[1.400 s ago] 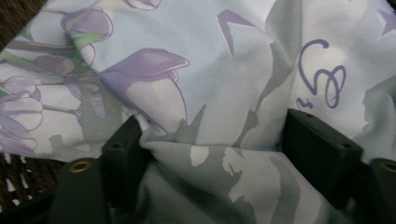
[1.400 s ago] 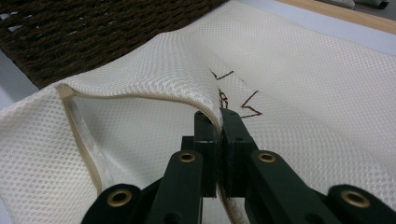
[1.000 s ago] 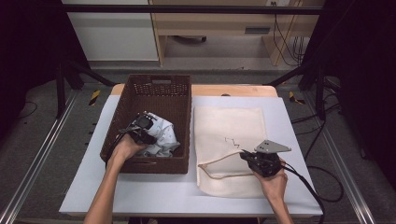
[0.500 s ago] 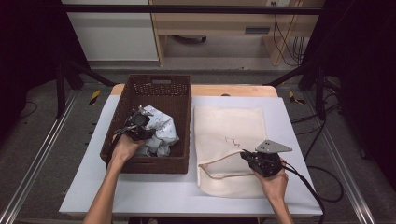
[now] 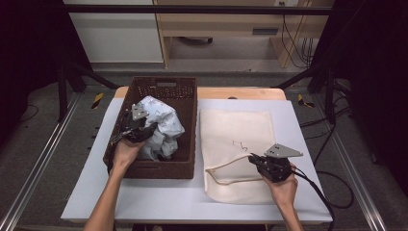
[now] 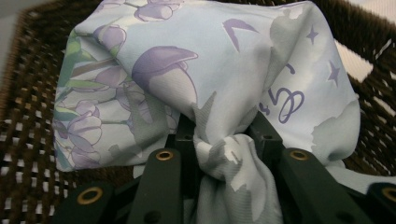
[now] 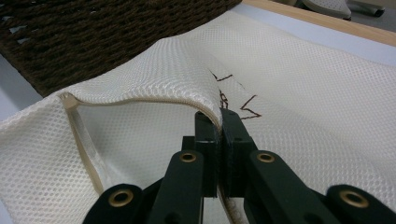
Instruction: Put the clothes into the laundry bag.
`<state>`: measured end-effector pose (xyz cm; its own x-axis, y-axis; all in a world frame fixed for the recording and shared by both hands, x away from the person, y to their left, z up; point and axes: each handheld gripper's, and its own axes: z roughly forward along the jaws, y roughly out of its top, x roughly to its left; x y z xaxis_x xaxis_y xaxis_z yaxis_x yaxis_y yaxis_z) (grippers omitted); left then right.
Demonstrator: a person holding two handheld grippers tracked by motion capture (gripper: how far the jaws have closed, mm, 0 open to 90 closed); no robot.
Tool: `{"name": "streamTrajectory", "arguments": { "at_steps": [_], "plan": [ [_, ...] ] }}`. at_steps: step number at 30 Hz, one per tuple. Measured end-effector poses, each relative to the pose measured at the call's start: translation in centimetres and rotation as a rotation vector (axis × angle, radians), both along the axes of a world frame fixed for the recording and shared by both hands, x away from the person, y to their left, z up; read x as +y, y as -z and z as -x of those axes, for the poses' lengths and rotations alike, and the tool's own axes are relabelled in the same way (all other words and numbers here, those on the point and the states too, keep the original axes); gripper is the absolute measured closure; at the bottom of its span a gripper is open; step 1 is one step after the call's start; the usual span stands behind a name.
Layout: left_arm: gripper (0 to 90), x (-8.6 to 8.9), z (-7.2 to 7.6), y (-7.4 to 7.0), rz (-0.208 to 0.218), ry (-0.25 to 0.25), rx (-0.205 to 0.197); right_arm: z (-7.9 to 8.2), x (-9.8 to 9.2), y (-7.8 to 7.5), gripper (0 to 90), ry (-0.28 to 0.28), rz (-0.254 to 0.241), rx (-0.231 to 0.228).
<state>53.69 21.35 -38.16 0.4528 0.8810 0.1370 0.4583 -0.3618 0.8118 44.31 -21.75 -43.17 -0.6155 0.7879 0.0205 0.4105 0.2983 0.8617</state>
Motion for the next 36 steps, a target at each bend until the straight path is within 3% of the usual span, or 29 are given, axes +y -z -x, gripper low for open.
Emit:
{"name": "streamTrajectory", "arguments": {
  "at_steps": [10, 21, 29, 36],
  "plan": [
    [69.6, 0.8, 1.0, -1.6, 0.065, -0.034, -0.146, 0.0, -0.1, -0.1, 87.1, 0.002, -0.003, -0.002],
    [69.5, 0.9, 2.8, -5.1, 0.158, -0.02, -0.272, 0.1, -0.2, -0.2, 87.2, 0.009, -0.004, -0.007],
    [69.5, 1.1, 4.6, -7.8, 0.237, 0.001, -0.347, 0.1, -0.2, -0.2, 87.1, 0.011, -0.006, -0.008],
    [69.5, 1.1, 6.1, -9.9, 0.268, 0.019, -0.396, 0.1, -0.2, -0.3, 87.2, 0.012, -0.01, -0.012]
  ]
}}
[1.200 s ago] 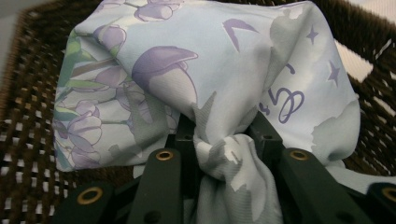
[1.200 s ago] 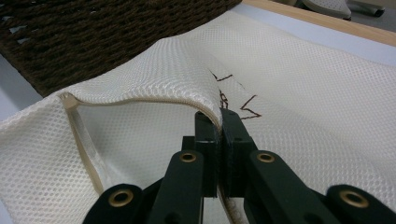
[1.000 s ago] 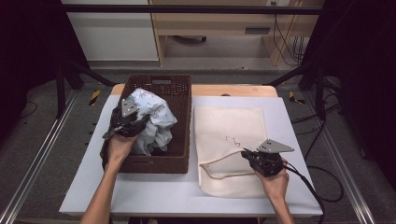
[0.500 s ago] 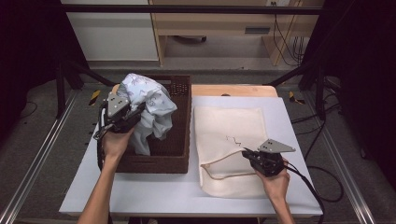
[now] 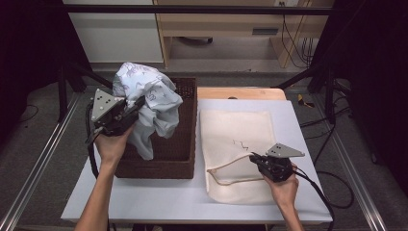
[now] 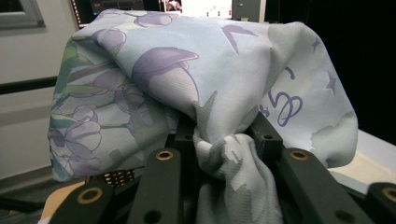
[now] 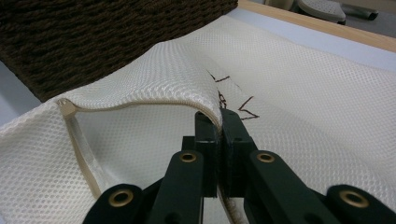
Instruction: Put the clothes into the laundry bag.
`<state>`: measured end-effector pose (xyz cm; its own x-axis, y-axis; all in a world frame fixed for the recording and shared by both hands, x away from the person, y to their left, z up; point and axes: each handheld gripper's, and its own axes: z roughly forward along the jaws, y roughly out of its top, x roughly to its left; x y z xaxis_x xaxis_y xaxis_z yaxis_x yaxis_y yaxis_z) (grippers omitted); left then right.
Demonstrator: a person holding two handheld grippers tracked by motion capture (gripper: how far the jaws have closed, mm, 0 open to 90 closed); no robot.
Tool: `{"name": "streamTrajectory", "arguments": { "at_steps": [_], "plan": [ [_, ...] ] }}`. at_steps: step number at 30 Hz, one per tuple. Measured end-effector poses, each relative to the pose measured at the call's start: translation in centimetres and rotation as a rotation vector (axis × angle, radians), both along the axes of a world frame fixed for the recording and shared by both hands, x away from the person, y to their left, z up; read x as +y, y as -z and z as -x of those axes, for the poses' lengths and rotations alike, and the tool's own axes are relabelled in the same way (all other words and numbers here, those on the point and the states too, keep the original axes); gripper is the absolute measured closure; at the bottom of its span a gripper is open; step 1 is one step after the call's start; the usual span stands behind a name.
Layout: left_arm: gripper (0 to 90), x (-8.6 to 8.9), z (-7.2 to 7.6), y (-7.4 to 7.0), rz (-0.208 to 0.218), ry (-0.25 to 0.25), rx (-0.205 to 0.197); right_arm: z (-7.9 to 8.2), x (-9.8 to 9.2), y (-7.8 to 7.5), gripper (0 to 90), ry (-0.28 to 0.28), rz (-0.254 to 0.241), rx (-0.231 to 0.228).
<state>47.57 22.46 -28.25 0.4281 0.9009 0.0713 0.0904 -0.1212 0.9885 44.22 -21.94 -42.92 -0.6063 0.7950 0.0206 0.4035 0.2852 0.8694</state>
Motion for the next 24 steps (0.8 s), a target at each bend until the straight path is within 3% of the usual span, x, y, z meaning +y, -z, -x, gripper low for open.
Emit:
{"name": "streamTrajectory", "arguments": {
  "at_steps": [20, 24],
  "plan": [
    [69.3, -0.7, 3.8, -3.9, 0.037, 0.077, -0.045, 0.1, -0.1, -0.2, 87.2, 0.004, -0.003, -0.008],
    [69.3, -1.0, 4.7, -4.3, 0.029, 0.102, -0.074, 0.1, -0.1, -0.2, 87.2, 0.006, -0.004, -0.007]
  ]
}}
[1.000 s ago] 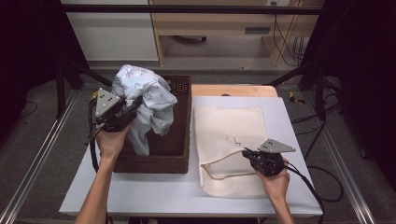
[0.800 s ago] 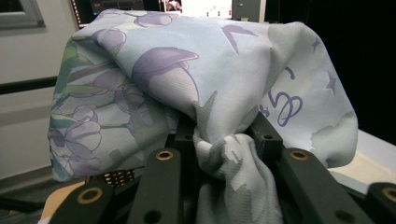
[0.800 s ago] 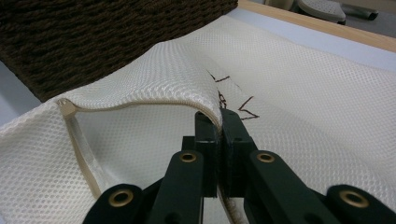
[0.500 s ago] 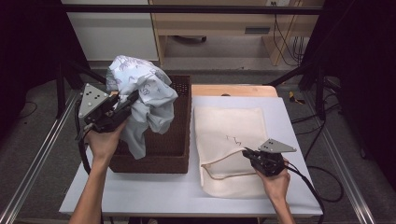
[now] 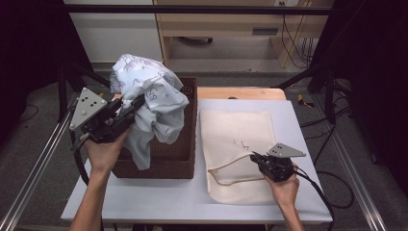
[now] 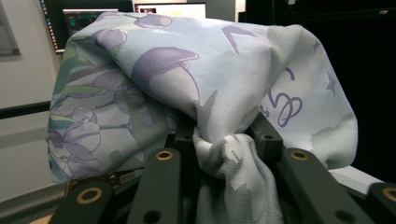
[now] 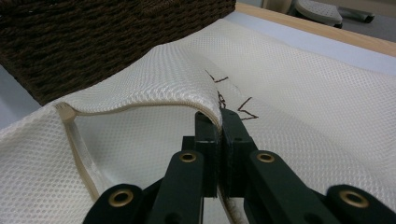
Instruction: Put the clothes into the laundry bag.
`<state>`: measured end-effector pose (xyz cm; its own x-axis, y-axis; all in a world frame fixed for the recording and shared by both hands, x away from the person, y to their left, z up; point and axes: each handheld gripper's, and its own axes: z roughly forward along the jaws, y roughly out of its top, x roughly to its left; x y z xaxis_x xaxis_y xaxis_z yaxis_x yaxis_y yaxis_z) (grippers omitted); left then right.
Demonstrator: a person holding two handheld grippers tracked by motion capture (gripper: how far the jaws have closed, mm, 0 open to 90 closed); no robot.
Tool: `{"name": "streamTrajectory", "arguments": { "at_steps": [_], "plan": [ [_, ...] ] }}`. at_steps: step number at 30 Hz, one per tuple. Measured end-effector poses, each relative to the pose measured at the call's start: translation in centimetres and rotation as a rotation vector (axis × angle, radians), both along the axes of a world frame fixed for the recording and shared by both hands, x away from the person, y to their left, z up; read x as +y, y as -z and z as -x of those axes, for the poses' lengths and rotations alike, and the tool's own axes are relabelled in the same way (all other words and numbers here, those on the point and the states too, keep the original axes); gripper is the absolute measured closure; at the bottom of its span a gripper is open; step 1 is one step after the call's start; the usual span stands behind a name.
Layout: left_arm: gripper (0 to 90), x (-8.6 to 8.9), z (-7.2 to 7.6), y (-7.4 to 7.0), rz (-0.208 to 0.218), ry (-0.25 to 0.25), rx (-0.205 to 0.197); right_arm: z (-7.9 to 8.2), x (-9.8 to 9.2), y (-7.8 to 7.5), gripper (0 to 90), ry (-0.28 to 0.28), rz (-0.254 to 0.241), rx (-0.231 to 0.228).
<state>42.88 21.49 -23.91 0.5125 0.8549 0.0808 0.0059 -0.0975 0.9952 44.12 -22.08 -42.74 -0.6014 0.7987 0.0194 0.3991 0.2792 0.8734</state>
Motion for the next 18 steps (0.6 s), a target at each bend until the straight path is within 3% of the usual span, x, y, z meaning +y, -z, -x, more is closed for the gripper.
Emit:
{"name": "streamTrajectory", "arguments": {
  "at_steps": [11, 18],
  "plan": [
    [69.2, -1.6, 2.5, -0.6, 0.008, 0.095, -0.008, 0.0, 0.0, 0.0, 87.1, 0.0, 0.002, 0.0],
    [69.1, -3.7, 3.3, -0.2, -0.007, 0.165, 0.004, 0.0, -0.1, -0.1, 87.2, 0.002, -0.002, -0.004]
  ]
}}
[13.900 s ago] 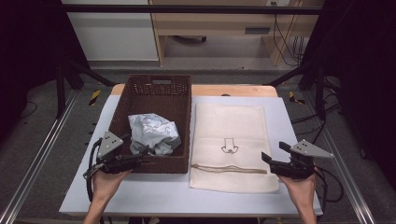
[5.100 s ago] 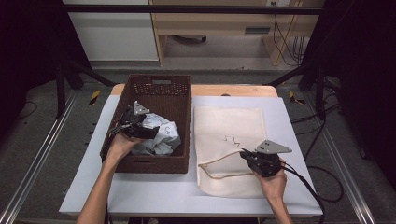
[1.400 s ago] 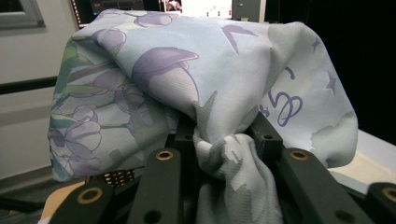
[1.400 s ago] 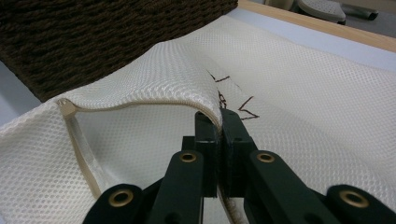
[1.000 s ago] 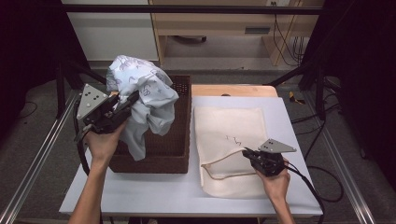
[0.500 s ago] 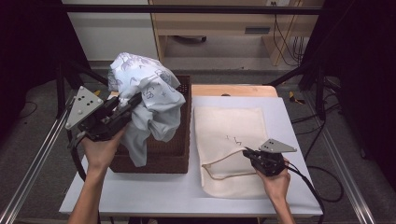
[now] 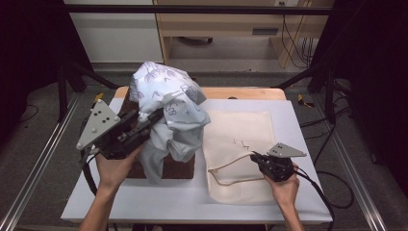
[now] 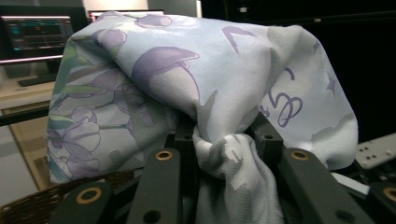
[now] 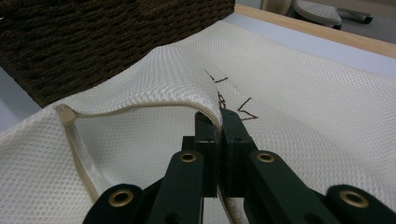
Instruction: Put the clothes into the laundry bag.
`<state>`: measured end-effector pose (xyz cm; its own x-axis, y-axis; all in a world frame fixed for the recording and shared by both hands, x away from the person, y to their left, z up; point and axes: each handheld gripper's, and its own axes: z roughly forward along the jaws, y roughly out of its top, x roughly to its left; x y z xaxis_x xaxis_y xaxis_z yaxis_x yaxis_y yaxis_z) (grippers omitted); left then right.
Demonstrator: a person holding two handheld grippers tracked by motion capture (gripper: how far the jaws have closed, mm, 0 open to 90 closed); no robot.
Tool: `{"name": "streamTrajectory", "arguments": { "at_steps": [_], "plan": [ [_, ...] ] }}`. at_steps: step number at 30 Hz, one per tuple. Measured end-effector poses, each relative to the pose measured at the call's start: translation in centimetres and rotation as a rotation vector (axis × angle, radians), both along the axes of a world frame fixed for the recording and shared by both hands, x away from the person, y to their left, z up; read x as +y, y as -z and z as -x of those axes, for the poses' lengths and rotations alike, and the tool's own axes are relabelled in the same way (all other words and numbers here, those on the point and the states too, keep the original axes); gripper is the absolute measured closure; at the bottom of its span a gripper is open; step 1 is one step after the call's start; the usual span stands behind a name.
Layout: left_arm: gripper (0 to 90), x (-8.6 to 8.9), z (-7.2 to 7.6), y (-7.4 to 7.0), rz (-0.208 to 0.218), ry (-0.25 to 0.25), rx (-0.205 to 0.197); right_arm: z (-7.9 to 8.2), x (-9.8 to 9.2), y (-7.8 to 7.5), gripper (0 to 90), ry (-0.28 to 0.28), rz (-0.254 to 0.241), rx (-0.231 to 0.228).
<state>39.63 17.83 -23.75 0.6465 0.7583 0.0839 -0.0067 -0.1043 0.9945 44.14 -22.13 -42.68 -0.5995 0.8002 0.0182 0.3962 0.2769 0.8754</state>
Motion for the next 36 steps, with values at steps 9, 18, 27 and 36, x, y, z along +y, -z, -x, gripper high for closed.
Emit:
{"name": "streamTrajectory", "arguments": {
  "at_steps": [9, 18, 27, 36],
  "plan": [
    [69.0, -3.2, 0.9, 0.9, -0.032, 0.097, -0.003, 0.0, -0.1, -0.1, 87.1, 0.005, -0.004, -0.011],
    [69.0, -5.0, 1.7, 2.4, -0.039, 0.182, 0.05, 0.0, -0.2, -0.2, 87.1, 0.006, -0.01, -0.013],
    [68.9, -7.3, 2.1, 6.0, -0.1, 0.251, 0.139, 0.0, -0.2, -0.2, 87.2, 0.006, -0.012, -0.01],
    [68.9, -9.7, 2.2, 10.2, -0.159, 0.311, 0.239, -0.1, -0.2, -0.2, 87.2, 0.008, -0.012, -0.008]
  ]
}}
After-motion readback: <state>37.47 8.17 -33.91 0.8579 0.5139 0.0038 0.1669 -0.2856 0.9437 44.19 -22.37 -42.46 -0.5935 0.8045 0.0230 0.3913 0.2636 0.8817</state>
